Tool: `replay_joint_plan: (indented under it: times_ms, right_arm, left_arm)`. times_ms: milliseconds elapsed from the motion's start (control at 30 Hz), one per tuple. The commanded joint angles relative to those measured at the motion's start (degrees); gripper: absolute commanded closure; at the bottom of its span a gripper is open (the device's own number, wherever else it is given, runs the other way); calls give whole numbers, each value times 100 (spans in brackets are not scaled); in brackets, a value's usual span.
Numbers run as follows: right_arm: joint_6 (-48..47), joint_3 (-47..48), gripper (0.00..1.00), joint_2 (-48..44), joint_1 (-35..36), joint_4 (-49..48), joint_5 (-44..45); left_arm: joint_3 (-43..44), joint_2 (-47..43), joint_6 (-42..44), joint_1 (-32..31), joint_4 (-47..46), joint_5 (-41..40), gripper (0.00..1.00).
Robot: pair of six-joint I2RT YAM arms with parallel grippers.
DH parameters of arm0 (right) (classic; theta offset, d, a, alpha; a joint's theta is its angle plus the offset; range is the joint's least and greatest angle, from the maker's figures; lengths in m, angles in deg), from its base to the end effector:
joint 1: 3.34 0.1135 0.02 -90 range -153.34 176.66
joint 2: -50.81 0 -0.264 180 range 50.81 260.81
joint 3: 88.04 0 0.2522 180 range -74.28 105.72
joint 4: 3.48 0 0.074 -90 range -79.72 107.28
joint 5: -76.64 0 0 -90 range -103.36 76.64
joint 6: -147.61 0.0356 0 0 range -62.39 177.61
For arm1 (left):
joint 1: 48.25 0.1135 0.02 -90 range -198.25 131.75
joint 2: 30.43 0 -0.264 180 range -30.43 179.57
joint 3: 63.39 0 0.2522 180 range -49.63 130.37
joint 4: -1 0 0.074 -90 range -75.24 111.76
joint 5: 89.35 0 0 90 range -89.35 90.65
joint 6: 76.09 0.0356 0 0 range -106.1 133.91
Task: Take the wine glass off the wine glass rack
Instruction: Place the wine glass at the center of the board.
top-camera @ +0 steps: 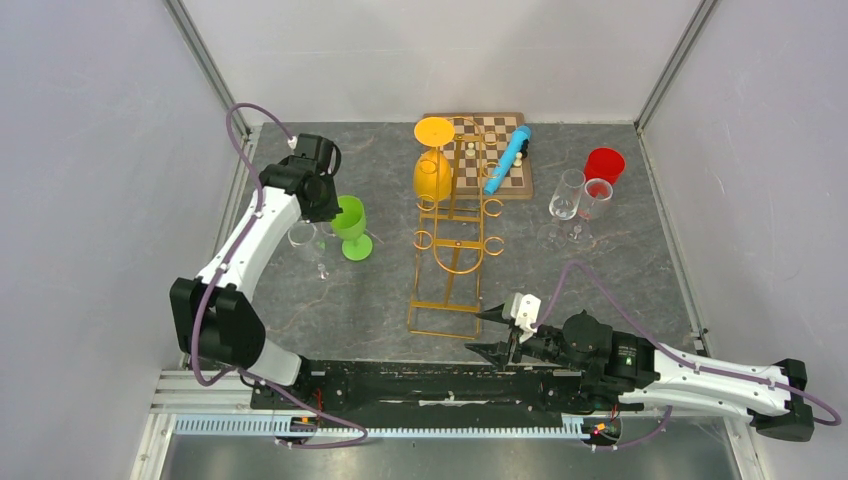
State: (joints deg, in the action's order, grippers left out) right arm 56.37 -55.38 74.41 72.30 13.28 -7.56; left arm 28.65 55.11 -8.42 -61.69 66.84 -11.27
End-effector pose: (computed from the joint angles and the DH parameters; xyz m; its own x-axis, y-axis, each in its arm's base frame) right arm 0.0371 0.1304 0.2442 -0.0129 -0.1372 -0.9905 -0.9395 0.3409 -0.0350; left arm 0.2989 -0.0639 0.3116 -0.8214 -0.1859 -0.5392 -0.2023 0.9789 -0.0294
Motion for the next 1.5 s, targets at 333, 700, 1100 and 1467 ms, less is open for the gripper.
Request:
replay_joint_plan:
  times_ms: [333, 700, 1100, 1467]
  right_arm:
    - [120, 53, 37, -144, 13, -85, -6]
    - [116, 114, 35, -216, 13, -13, 149]
    - [287, 219, 29, -220, 13, 107, 506]
    - [468, 264, 28, -166, 13, 205, 536]
  left_arm:
    - [72, 156, 365, 77, -138, -11, 83]
    - [129, -105, 396, 77, 123, -126, 53]
    - [669, -765, 231, 77, 305, 535, 44]
    - [1428, -808, -321, 69, -271, 2230, 44]
